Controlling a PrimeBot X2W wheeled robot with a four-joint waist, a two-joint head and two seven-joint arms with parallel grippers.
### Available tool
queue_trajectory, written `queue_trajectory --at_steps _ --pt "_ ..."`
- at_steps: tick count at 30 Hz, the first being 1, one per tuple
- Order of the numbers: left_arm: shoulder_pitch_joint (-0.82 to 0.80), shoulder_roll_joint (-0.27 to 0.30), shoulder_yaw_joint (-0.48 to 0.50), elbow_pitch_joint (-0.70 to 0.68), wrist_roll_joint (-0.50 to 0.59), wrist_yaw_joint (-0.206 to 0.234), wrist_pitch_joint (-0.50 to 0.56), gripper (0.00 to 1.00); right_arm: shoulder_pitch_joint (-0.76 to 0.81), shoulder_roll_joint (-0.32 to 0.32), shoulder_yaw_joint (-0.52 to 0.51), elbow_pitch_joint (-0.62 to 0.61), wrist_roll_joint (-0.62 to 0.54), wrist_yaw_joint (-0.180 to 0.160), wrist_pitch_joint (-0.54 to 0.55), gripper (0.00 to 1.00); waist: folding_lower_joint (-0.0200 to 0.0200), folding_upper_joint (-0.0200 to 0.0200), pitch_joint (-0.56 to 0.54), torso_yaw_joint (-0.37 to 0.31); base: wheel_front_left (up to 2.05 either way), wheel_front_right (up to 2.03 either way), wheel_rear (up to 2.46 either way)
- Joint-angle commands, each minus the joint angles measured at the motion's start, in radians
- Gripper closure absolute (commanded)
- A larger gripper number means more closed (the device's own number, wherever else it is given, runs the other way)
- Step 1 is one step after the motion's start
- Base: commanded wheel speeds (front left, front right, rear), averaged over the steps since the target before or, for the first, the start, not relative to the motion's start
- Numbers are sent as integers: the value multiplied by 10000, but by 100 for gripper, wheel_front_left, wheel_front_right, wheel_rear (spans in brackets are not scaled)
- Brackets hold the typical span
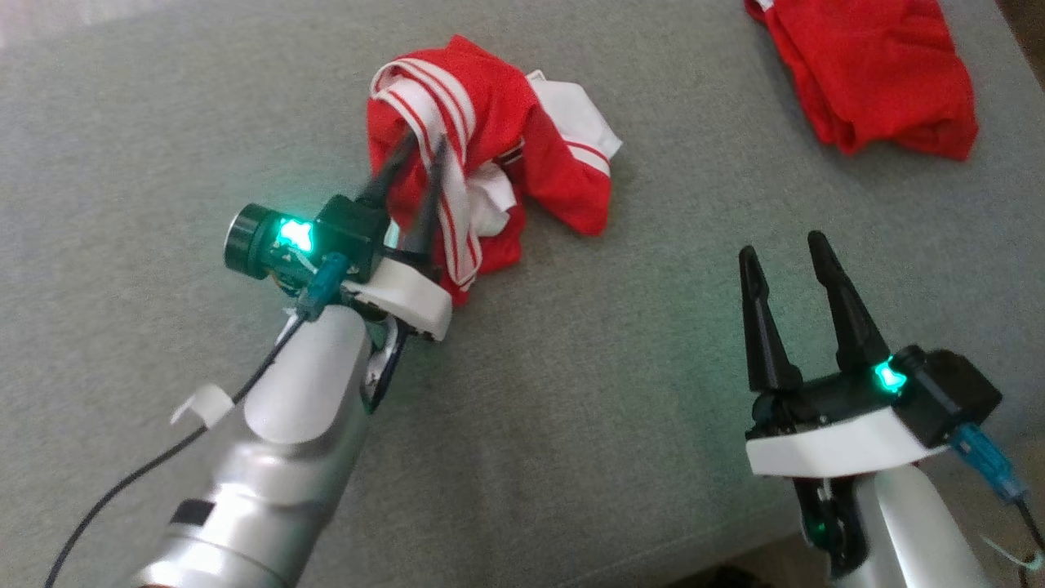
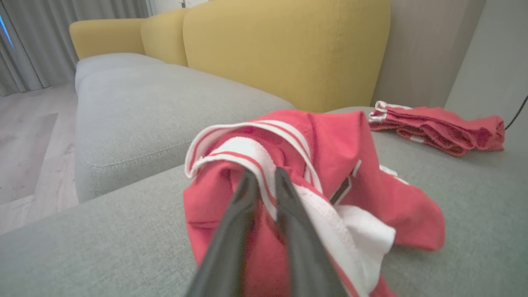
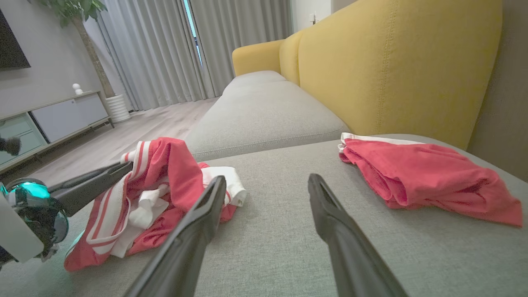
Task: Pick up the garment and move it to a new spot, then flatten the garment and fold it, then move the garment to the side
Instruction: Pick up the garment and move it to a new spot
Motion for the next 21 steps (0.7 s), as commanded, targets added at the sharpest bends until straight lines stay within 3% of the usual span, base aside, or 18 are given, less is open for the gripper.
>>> queue_trajectory --at_steps 1,8,12,21 --pt "-29 70 194 -415 28 181 -110 0 167 -4 165 -216 6 -9 6 0 -2 0 -461 441 0 0 0" --pt "2239 -35 645 -3080 223 1170 -140 0 893 -19 -118 177 -92 -9 6 0 -2 0 -2182 1767 0 0 0" --pt "3987 -17 945 -4307 417 1374 -141 0 1418 -24 -311 320 -228 -9 6 0 -2 0 -3116 2517 0 0 0" --pt "6654 124 2067 -6466 1012 2068 -142 0 2056 -1 -857 56 -645 -9 6 0 -2 0 -3746 3455 0 0 0"
